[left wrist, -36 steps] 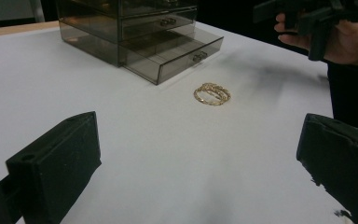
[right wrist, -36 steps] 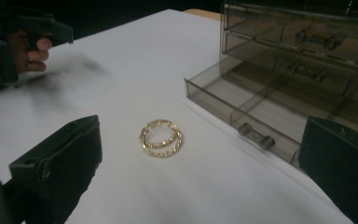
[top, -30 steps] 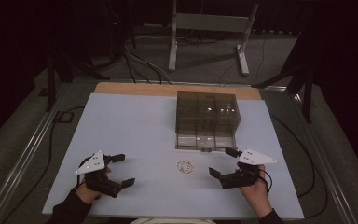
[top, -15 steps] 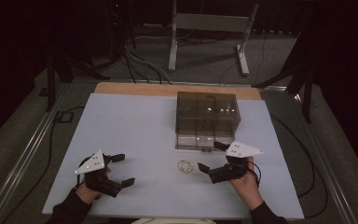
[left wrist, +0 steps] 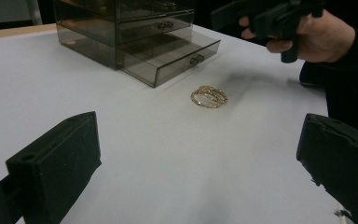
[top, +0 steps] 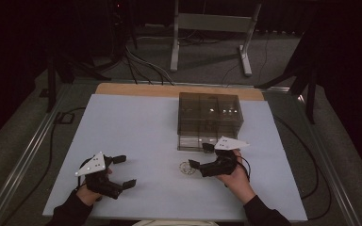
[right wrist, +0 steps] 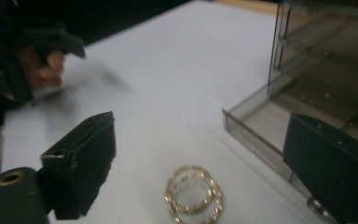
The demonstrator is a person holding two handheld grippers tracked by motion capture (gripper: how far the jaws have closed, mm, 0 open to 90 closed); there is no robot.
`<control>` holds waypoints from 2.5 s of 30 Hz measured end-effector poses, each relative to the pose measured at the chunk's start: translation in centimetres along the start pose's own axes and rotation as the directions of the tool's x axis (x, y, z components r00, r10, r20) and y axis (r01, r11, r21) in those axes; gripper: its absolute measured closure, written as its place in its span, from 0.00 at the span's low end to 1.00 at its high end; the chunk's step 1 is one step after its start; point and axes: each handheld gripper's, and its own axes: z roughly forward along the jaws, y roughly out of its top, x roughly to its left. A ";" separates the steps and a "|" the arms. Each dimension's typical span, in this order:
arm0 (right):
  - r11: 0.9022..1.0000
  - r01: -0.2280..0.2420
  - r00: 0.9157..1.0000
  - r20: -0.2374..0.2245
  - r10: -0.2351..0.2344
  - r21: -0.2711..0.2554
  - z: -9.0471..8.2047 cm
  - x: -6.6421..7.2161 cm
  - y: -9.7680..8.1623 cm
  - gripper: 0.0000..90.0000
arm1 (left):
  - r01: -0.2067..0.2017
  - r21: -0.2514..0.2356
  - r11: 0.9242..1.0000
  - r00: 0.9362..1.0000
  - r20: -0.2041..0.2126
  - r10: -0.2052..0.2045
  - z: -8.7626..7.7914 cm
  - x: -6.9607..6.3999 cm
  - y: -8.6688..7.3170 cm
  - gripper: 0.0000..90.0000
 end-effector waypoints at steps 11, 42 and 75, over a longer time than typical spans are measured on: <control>0.992 -0.027 1.000 0.000 0.027 0.124 1.4 -0.9 -1.3 0.53 | 0.002 0.001 1.000 1.000 0.005 -0.002 0.1 -0.1 -0.1 0.01; 0.947 0.063 0.987 0.121 -0.106 0.316 3.8 -0.1 -2.8 0.95 | -0.002 0.000 1.000 1.000 0.003 0.002 0.1 -0.1 -0.1 0.01; 0.972 0.055 0.989 0.118 -0.083 0.227 1.7 0.5 1.4 0.96 | -0.004 -0.003 1.000 1.000 -0.001 0.004 0.1 -0.1 -0.1 0.01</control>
